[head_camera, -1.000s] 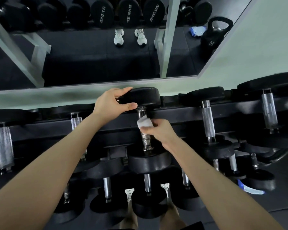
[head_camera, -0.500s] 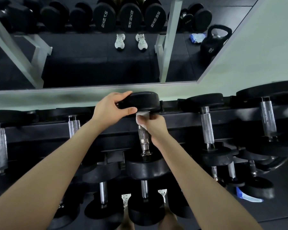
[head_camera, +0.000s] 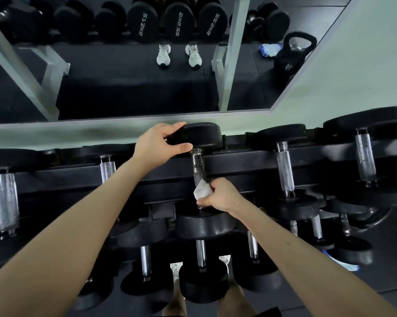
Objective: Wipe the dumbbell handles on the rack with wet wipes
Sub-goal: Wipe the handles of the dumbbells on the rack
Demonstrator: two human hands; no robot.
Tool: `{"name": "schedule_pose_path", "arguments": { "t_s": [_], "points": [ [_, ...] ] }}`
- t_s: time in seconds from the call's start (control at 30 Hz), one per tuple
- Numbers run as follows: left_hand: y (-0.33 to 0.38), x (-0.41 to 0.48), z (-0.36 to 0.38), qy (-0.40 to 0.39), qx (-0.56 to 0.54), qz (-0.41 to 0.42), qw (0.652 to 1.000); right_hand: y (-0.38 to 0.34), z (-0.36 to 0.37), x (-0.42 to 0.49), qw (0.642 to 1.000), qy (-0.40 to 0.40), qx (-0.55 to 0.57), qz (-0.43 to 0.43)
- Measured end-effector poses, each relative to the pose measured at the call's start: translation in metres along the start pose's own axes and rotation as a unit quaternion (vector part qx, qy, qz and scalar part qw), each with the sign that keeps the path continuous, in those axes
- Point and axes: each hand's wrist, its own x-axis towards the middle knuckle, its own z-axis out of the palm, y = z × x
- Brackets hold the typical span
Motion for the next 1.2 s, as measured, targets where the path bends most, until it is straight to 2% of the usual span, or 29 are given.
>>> {"name": "schedule_pose_path", "arguments": {
  "t_s": [0.23,0.3,0.4,0.47,0.53,0.6,0.7,0.77,0.87,1.1,1.2],
  "points": [
    [0.000,0.003,-0.002,-0.009,0.027,0.011,1.000,-0.006,0.008,-0.019,0.996,0.068,-0.050,0.009],
    [0.001,0.003,-0.002,-0.013,0.040,0.011,0.999,-0.005,0.002,-0.030,0.996,0.082,0.010,0.018],
    [0.006,-0.001,-0.001,-0.016,0.080,0.010,0.997,-0.010,-0.004,-0.057,0.976,0.114,0.187,-0.010],
    [0.012,-0.013,-0.002,0.014,0.084,0.009,0.996,-0.015,0.000,-0.076,0.963,0.143,0.226,-0.038],
    [0.018,-0.038,-0.002,0.054,0.039,0.014,0.998,-0.018,0.007,-0.093,0.954,0.166,0.245,-0.056],
    [0.023,-0.068,-0.002,0.027,-0.038,0.013,0.999,-0.020,0.012,-0.106,0.948,0.176,0.255,-0.078],
    [0.033,-0.118,-0.004,-0.101,-0.182,-0.018,0.978,-0.023,0.018,-0.124,0.948,0.177,0.245,-0.101],
    [0.033,-0.138,-0.002,-0.127,-0.183,-0.012,0.975,-0.021,0.024,-0.136,0.948,0.175,0.243,-0.111],
    [0.029,-0.162,0.005,-0.119,-0.140,0.013,0.983,-0.010,0.036,-0.154,0.944,0.171,0.251,-0.131],
    [0.007,-0.214,0.004,-0.057,-0.233,-0.045,0.970,-0.003,0.064,-0.192,0.897,0.081,0.396,-0.177],
    [-0.010,-0.227,-0.007,-0.026,-0.229,-0.065,0.971,-0.017,0.082,-0.191,0.891,0.093,0.416,-0.158]
  ]
}}
